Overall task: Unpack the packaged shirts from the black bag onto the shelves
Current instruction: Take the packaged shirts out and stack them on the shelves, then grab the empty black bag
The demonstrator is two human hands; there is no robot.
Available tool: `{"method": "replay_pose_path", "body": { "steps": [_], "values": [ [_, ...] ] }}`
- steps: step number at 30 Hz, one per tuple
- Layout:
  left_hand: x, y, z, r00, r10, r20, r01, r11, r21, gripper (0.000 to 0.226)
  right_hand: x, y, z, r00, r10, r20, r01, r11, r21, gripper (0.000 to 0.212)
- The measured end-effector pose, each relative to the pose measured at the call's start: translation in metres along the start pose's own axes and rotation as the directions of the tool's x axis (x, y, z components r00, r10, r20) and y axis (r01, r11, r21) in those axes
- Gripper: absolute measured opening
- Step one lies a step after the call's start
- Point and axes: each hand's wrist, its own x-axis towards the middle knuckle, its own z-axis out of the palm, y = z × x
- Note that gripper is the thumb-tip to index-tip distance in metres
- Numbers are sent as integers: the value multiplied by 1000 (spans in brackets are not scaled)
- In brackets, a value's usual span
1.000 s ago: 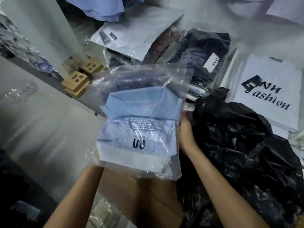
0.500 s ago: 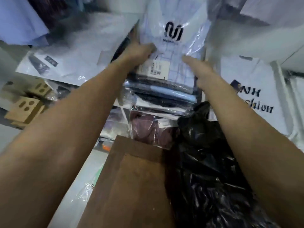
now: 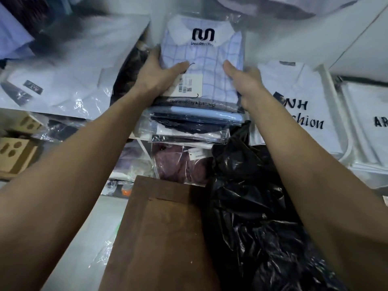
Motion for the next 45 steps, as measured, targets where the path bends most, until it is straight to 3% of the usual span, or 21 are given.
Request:
{"method": "replay_pose_path", "body": {
  "steps": [4,6,9,11,13,15,18,20,23,25,27,30,33,35,38,41,43,45],
  "values": [
    [-7,6,7,995,-72,65,63,989,136,118,-3,14,-8,983,140,117,-120,980,-160,102],
    [-13,11,6,991,-128,33,120,977,176,119,0,20,-15,984,123,127,-102,982,-160,91],
    [-41,31,10,987,-63,-150,111,933,343,96,-25,6,-35,992,35,117,-4,968,-250,78],
    [-82,48,24,963,113,-244,-21,935,353,73,-53,-5,-59,989,18,144,22,962,-273,76],
    [-136,62,46,935,255,-247,-195,950,243,53,-81,-14,-87,979,-22,205,76,964,-257,66],
    [-193,78,71,954,254,-161,-250,967,44,45,-109,-16,-120,972,-73,224,130,960,-248,53],
    [-271,101,108,965,245,91,-232,964,-131,57,-155,1,-172,970,-112,215,163,958,-235,28],
    [-314,111,136,928,234,289,-251,968,23,78,-185,25,-201,977,-113,180,152,964,-218,22],
    [-354,105,177,899,6,438,-159,936,314,116,-228,75,-232,990,-84,112,106,972,-209,22],
    [-366,92,192,911,-100,401,-35,948,315,113,-250,113,-247,991,-44,124,72,970,-232,17],
    [-376,80,194,940,-120,320,12,947,321,79,-265,152,-257,984,3,179,58,939,-338,21],
    [-390,73,178,969,-123,212,55,952,300,31,-281,201,-267,968,77,239,64,844,-532,48],
    [-397,71,149,990,-112,86,97,982,164,31,-298,236,-278,948,199,247,30,719,-695,76],
    [-395,69,124,995,-101,-4,101,987,122,32,-305,257,-291,940,270,209,-10,634,-773,81],
    [-383,60,86,993,-64,-100,74,992,103,23,-309,276,-312,950,282,136,-21,492,-871,75],
    [-373,55,54,986,-77,-150,81,997,19,20,-311,273,-322,952,297,71,-60,412,-909,53],
    [-375,54,45,994,-64,-86,65,998,4,18,-310,259,-310,966,249,64,-64,478,-876,38],
    [-381,54,48,998,-47,37,47,999,-11,19,-313,230,-278,988,119,101,-19,731,-682,19]
  ]
}}
